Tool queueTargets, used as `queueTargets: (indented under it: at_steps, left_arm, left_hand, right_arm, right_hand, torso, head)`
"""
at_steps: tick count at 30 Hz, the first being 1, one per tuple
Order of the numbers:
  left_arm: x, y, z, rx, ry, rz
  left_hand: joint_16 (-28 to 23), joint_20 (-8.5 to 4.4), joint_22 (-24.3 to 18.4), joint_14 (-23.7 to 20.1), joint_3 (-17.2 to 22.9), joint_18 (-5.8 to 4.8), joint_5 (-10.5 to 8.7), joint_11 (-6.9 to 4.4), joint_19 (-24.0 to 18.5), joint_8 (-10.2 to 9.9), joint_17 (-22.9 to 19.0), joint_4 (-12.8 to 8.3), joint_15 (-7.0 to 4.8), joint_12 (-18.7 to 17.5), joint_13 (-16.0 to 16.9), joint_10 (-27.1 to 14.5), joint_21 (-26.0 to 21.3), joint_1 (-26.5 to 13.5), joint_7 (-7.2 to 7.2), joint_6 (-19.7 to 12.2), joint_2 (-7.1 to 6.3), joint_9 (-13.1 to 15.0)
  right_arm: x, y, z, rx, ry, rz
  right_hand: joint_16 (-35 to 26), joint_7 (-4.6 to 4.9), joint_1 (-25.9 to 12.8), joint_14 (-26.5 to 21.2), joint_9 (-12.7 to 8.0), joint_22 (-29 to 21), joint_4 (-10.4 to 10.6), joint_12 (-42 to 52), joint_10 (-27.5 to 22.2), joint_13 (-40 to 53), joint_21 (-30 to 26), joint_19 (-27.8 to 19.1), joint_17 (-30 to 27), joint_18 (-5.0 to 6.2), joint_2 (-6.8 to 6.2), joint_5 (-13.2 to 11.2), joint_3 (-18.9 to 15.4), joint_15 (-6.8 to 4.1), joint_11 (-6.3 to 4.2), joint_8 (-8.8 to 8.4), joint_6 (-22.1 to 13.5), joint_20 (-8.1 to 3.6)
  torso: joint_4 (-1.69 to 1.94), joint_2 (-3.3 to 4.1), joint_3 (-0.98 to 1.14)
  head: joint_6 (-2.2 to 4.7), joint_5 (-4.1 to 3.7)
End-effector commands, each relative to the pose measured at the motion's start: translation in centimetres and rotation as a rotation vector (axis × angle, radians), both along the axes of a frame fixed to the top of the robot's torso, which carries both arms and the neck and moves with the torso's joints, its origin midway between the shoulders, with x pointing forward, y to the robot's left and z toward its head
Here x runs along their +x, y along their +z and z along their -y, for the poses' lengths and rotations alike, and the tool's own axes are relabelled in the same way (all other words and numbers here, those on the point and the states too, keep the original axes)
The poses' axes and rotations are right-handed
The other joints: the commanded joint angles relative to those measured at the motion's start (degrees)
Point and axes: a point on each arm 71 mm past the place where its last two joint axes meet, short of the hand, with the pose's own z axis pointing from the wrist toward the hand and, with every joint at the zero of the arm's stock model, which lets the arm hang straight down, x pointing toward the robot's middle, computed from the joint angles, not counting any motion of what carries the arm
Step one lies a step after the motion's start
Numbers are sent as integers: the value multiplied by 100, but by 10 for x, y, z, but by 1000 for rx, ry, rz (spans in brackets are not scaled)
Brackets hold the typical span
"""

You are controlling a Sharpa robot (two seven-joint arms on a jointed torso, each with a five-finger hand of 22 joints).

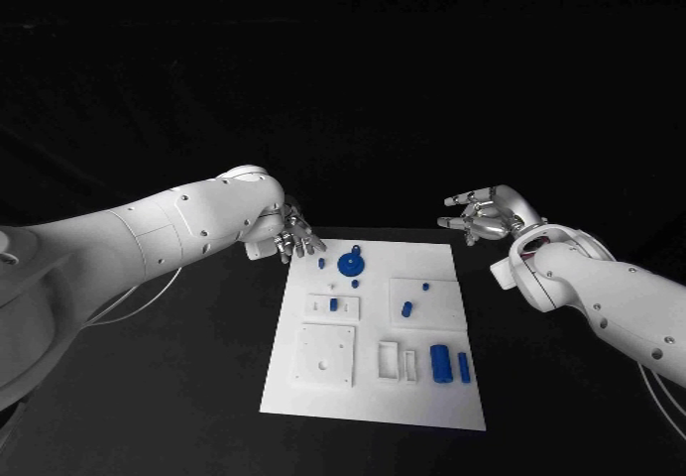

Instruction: Assemble the parts on the task board

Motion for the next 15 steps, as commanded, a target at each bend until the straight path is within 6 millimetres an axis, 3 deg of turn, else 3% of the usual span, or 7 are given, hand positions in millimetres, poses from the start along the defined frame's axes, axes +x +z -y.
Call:
queueTargets:
  at_steps: [1, 10, 15]
  left_arm:
    - [2, -3, 4, 6, -43, -11]
    - [6, -11, 6, 32, -53, -17]
    - [7, -14, 6, 48, -62, -26]
  left_hand:
    - [52, -2, 44, 40, -25, -32, 21, -2, 62, 47, 25, -26, -3, 50, 26, 25, 19, -29, -1, -44, 37, -36]
    - [377, -28, 348, 39, -69, -19, -32, -19, 96, 89, 148, 49, -28, 337, 191, 25, 148, -113, 21, -136, 14, -168]
    - [651, -53, 625, 40, -102, -8, -120, -45, 109, 155, 218, 184, -55, 598, 317, 17, 285, -235, 3, -111, -71, -177]
  right_arm:
    - [0, 1, -2, -2, 13, 2]
    - [-1, 2, -5, 2, 18, 5]
    - [-1, 3, -6, 5, 21, 7]
  right_hand:
    - [-26, 26, -36, -37, 5, -4, -10, 11, -40, -5, -18, 181, -5, 81, 18, 17, -17, 11, 14, -3, 29, 36]
    - [-35, 27, -43, -32, 4, -15, -1, 9, -36, -13, -29, 184, -15, 79, 18, 20, -10, 10, 13, -4, 23, 35]
    - [-35, 27, -43, -32, 4, -15, -1, 9, -36, -13, -29, 184, -15, 79, 18, 20, -10, 10, 13, -4, 23, 35]
  torso:
    - [-28, 42, 3]
    - [-54, 115, 14]
    - [-65, 146, 25]
  head:
    - [30, 8]
    - [75, 16]
    - [102, 31]
